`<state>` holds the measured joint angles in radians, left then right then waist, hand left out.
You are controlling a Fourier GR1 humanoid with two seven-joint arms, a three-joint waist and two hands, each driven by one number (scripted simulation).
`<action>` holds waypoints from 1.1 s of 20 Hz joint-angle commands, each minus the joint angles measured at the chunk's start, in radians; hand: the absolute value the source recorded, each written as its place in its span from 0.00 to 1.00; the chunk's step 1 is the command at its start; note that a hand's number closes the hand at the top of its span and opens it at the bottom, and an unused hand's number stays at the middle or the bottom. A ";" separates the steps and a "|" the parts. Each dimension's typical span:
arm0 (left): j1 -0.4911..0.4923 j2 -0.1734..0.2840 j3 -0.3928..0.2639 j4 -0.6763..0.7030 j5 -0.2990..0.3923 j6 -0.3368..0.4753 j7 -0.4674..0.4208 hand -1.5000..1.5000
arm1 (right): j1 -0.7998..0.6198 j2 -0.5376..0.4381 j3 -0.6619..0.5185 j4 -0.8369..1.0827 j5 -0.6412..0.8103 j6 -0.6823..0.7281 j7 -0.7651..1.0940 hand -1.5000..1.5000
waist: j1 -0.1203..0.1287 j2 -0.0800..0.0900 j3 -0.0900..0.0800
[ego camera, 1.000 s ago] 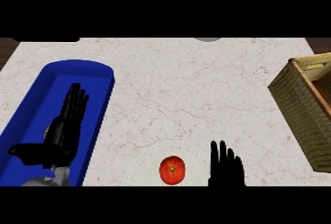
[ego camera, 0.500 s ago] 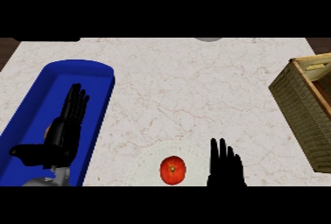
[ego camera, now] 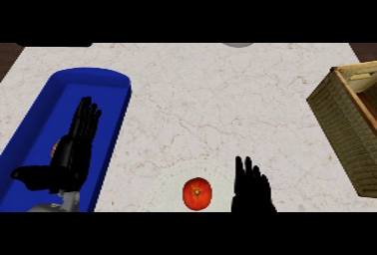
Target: Pick the tomato from the placemat and place it in the basket
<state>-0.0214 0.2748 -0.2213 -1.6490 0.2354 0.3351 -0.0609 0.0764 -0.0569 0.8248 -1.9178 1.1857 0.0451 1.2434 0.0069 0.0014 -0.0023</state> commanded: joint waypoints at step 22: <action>-0.016 -0.014 0.023 0.027 -0.018 -0.030 -0.003 0.50 | -0.127 0.056 0.016 0.203 -0.125 -0.153 0.244 0.00 | 0.000 0.000 0.001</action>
<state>-0.0407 0.2628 -0.2003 -1.6431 0.2269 0.3140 -0.0430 -0.0148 -0.0206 0.8155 -1.7207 1.0806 -0.0541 1.2452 0.0081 0.0016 -0.0011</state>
